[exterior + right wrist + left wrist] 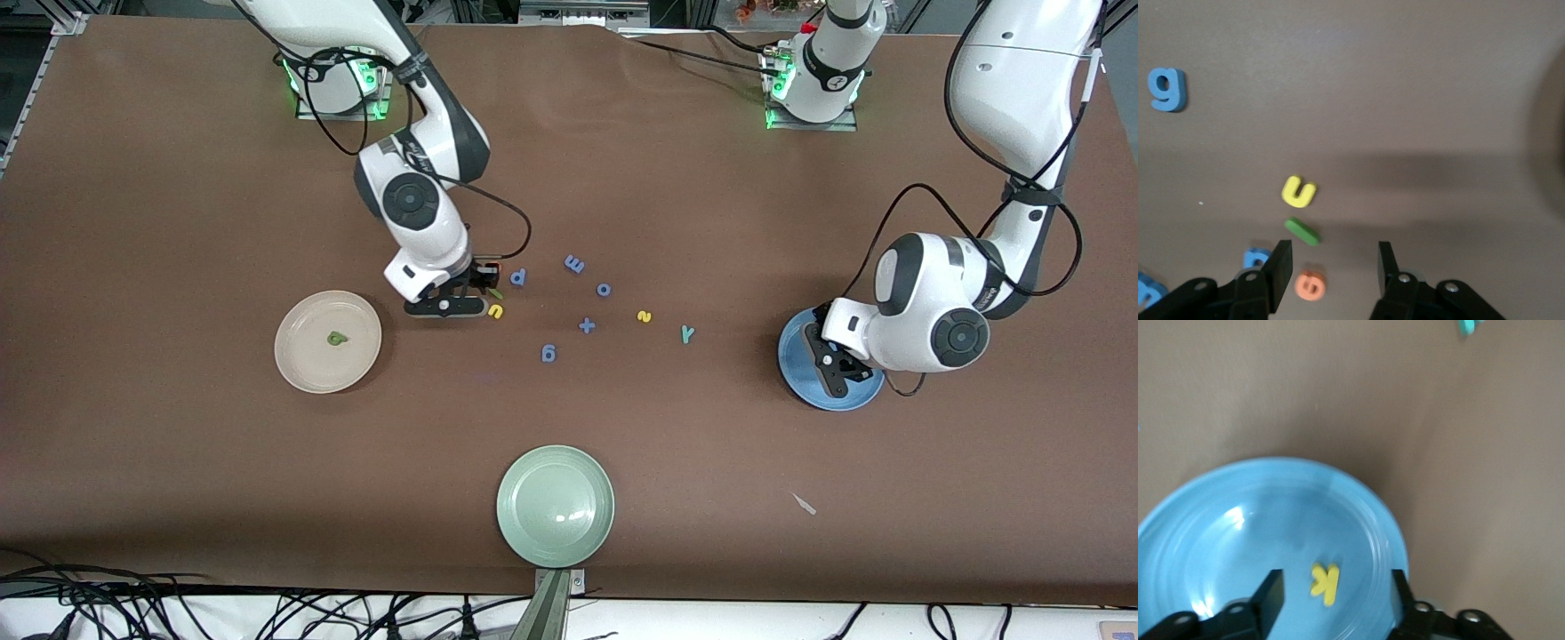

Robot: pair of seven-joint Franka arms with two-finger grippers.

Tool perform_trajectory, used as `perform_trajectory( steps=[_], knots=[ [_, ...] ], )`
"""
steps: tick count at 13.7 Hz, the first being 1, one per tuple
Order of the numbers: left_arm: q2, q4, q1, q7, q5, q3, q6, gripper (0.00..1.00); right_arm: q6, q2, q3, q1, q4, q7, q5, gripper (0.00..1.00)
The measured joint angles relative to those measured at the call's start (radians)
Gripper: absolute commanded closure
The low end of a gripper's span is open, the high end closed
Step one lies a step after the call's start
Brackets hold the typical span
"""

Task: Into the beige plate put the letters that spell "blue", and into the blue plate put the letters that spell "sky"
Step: 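Reach the yellow u with the right gripper while the left gripper grasps the teal x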

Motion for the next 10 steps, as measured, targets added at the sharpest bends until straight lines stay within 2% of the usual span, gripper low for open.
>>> perform_trajectory(
  steps=[4, 10],
  knots=[
    [-0.007, 0.011, -0.020, -0.365, 0.000, -0.092, 0.003, 0.00, 0.083, 0.053, -0.001, 0.012, 0.000, 0.062, 0.000, 0.41],
    [0.028, 0.005, -0.160, -0.804, 0.000, -0.104, 0.174, 0.00, 0.172, 0.115, 0.001, 0.049, 0.016, 0.152, 0.000, 0.41]
  ],
)
